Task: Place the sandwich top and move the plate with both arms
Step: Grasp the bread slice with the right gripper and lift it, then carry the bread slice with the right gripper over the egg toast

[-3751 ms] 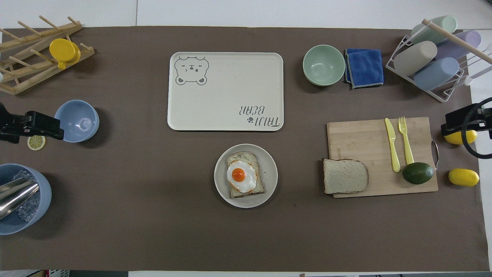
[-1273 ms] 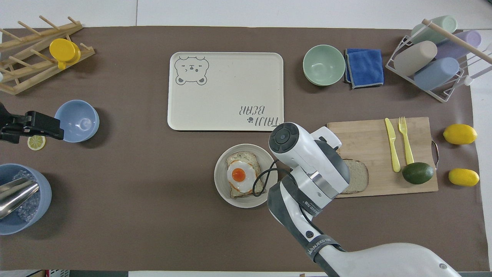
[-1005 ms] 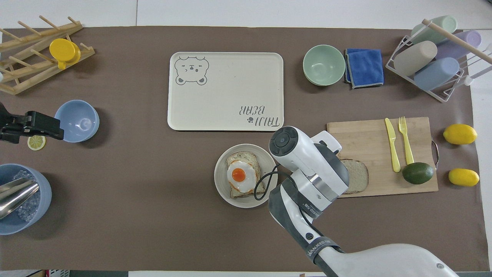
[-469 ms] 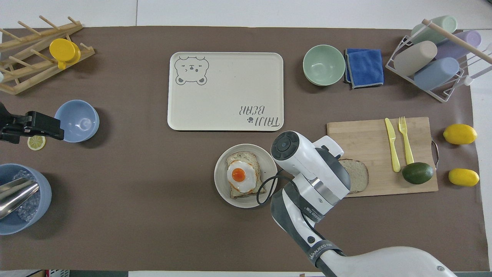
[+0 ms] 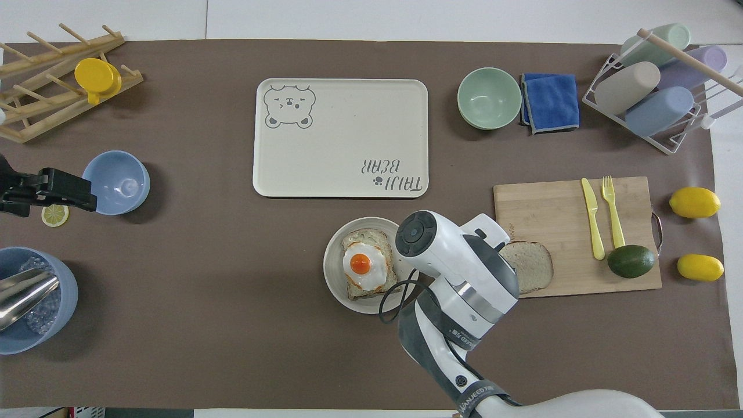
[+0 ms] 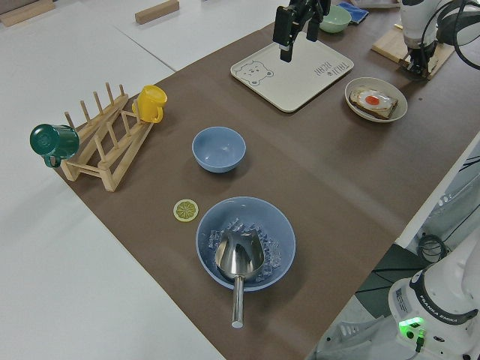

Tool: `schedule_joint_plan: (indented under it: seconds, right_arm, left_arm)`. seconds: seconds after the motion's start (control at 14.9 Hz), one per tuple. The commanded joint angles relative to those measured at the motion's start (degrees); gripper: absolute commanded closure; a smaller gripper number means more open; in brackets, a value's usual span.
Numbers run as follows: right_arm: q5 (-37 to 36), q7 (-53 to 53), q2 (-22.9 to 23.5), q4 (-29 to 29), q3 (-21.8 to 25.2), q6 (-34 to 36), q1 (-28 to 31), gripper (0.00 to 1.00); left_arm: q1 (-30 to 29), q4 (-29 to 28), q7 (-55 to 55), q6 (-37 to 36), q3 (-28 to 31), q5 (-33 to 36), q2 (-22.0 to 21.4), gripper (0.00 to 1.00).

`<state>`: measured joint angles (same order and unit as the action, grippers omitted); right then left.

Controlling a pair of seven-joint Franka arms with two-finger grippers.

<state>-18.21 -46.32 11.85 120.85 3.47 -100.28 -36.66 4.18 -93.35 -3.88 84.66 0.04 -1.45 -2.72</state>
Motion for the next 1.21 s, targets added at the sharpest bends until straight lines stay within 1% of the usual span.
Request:
schedule_joint_plan:
  seconds: [0.0, 0.07, 0.13, 0.2, 0.27, 0.33, 0.4, 0.67, 0.94, 1.07, 1.14]
  right_arm:
    - [0.1, 2.2, 0.0, -8.8, -0.7, 6.6, -1.1, 1.0]
    - [2.1, 4.0, 0.0, -13.6, -2.2, 9.5, -1.0, 1.0]
    - [4.5, 5.5, 0.2, -19.3, -2.9, 12.8, -0.8, 1.0]
    - [5.7, 6.2, 0.9, -23.6, -3.1, 14.9, -1.0, 1.0]
    - [6.7, 6.2, 2.2, -27.7, -4.0, 16.2, -1.1, 1.0]
    - [7.4, 5.8, 3.3, -30.3, -6.3, 15.6, -1.3, 1.0]
    - [7.6, 5.4, 4.0, -31.4, -8.2, 14.3, -1.0, 1.0]
    - [7.8, 3.5, 4.3, -30.8, -11.5, 6.0, -1.3, 1.0]
    - [7.8, 3.2, 5.6, -29.9, -11.6, 4.6, -2.4, 1.0]
    - [6.7, 1.9, 8.8, -30.2, -11.6, 4.5, -5.2, 1.0]
    - [6.0, 1.5, 9.8, -30.2, -11.6, 4.3, -5.4, 1.0]
  left_arm:
    - [0.0, -1.4, 0.7, 0.9, 0.1, -0.5, -1.1, 0.0]
    - [0.0, -1.5, 0.7, 1.0, 0.1, -0.5, -1.1, 0.0]
    - [0.0, -1.6, 0.7, 1.3, 0.1, -0.5, -1.2, 0.0]
    - [0.0, -1.8, 0.7, 1.3, 0.1, -0.5, -1.5, 0.0]
    - [0.0, -2.4, 0.6, 1.5, 0.1, -0.5, -1.7, 0.0]
    - [0.0, -2.8, 0.6, 1.8, 0.1, -0.5, -2.0, 0.0]
    - [0.0, -3.2, 0.6, 2.3, 0.1, -0.6, -2.2, 0.0]
    - [0.0, -3.4, 0.7, 2.8, 0.2, -0.6, -2.2, 0.0]
    - [0.0, -4.4, 0.6, 3.7, 0.3, -0.6, -2.6, 0.0]
    - [-0.1, -5.0, 0.6, 3.9, 0.3, -0.6, -3.0, 0.0]
    - [-0.1, -5.3, 0.6, 3.9, 0.3, -0.6, -3.0, 0.0]
